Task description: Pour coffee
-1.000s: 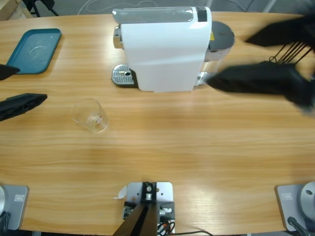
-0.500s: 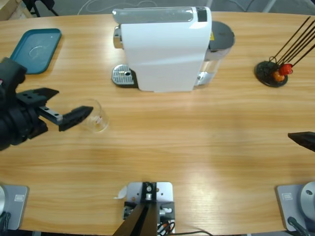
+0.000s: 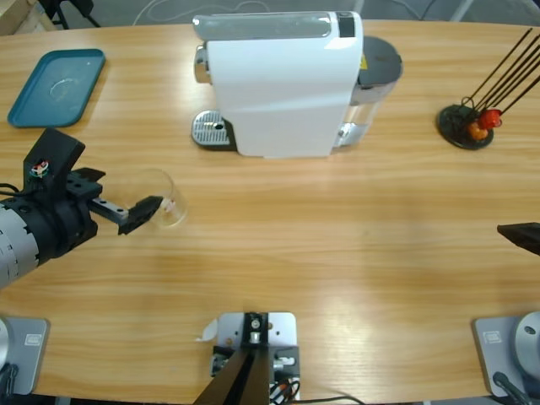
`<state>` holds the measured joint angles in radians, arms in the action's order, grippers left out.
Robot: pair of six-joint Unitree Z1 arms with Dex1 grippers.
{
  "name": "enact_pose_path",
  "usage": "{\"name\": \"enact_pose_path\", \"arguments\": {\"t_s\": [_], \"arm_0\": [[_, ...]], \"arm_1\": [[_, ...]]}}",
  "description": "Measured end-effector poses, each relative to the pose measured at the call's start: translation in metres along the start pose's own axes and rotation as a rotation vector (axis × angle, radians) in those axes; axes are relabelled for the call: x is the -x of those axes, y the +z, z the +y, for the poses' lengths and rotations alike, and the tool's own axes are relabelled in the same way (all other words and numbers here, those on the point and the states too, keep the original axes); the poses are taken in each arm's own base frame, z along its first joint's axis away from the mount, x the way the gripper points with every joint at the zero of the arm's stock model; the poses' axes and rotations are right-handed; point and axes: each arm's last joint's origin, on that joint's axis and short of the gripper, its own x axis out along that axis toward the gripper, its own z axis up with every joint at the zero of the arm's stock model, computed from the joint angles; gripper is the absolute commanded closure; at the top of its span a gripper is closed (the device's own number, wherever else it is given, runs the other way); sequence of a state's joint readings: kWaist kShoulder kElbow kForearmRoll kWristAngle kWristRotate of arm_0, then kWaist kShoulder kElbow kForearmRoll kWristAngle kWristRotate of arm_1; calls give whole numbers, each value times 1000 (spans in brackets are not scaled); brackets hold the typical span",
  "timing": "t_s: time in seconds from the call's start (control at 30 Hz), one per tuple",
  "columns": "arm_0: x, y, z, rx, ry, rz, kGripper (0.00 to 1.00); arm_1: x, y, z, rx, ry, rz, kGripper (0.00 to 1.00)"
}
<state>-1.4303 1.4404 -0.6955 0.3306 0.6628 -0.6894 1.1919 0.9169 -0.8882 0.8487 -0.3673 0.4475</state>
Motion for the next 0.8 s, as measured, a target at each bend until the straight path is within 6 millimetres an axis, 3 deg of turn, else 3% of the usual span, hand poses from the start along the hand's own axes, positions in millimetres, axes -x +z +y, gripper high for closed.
{"name": "enact_pose_path", "arguments": {"t_s": [0.8], "arm_0": [[-35, -10, -24, 91, 72, 30, 32]], "arm_1": [[-1, -2, -1, 6, -8, 16, 0]]}}
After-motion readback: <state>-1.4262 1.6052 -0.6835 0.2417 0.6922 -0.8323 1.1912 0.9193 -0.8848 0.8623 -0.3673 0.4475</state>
